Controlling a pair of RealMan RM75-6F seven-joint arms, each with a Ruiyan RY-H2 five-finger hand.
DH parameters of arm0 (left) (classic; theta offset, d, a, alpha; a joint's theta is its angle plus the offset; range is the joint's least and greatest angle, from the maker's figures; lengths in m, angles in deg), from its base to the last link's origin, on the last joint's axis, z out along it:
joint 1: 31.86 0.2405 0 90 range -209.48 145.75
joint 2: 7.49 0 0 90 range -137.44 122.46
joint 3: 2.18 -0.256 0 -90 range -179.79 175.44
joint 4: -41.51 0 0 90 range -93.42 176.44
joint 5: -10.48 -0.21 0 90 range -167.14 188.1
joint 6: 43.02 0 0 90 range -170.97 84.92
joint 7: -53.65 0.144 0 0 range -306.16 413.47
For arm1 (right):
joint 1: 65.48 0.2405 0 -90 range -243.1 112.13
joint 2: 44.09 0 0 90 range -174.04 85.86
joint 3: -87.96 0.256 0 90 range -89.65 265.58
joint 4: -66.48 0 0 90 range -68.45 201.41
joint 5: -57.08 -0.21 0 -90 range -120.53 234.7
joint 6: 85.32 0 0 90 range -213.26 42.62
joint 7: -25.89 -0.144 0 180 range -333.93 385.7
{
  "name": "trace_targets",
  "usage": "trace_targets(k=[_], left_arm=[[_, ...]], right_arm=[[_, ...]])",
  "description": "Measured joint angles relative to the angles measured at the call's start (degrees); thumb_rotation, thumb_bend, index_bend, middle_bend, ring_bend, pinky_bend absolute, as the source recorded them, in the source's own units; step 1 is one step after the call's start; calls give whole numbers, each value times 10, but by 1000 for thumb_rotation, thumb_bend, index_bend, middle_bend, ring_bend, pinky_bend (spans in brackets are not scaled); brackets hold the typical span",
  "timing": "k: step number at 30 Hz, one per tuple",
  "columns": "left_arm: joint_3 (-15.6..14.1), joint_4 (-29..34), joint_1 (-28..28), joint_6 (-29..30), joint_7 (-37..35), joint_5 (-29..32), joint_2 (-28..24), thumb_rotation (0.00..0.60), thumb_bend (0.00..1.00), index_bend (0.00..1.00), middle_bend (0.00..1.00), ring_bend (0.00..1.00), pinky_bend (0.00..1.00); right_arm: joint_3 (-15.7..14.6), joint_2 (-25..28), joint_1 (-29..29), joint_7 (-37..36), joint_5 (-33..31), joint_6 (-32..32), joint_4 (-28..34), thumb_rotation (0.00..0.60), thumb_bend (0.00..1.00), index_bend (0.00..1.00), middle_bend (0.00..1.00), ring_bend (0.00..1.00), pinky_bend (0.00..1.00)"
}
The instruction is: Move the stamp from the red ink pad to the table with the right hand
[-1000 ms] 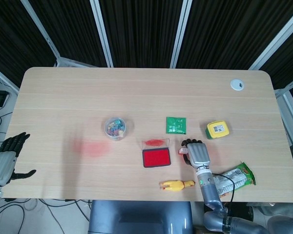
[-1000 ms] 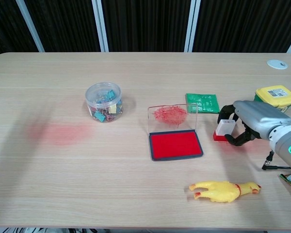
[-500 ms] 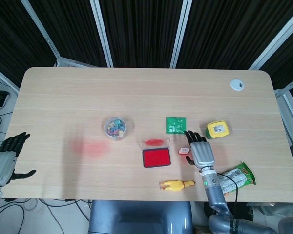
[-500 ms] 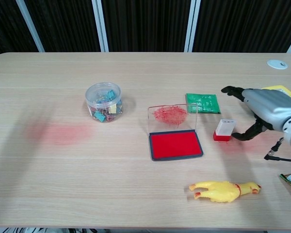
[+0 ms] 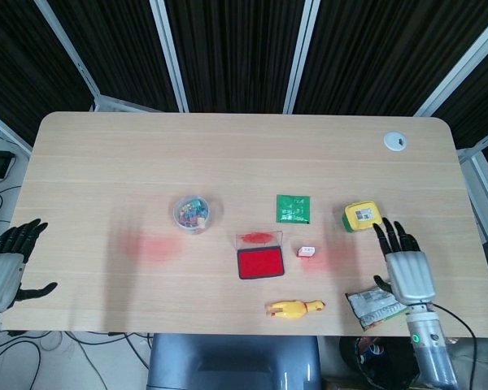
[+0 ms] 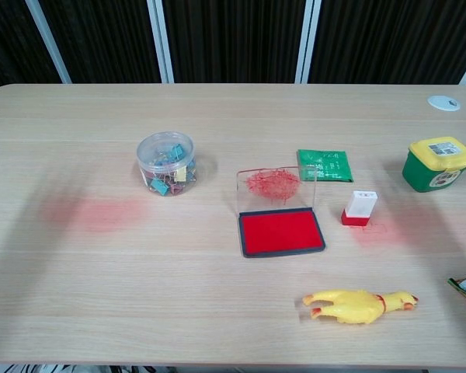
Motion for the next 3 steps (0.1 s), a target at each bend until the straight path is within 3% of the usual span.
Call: trace_targets(k=[3], left_arm=[[0, -4, 2, 5, 2, -3, 1, 600, 0, 0, 0, 0, 0]], right_arm=[[-22, 33, -29, -16, 30, -31, 17, 600, 181, 0, 0, 0, 209]])
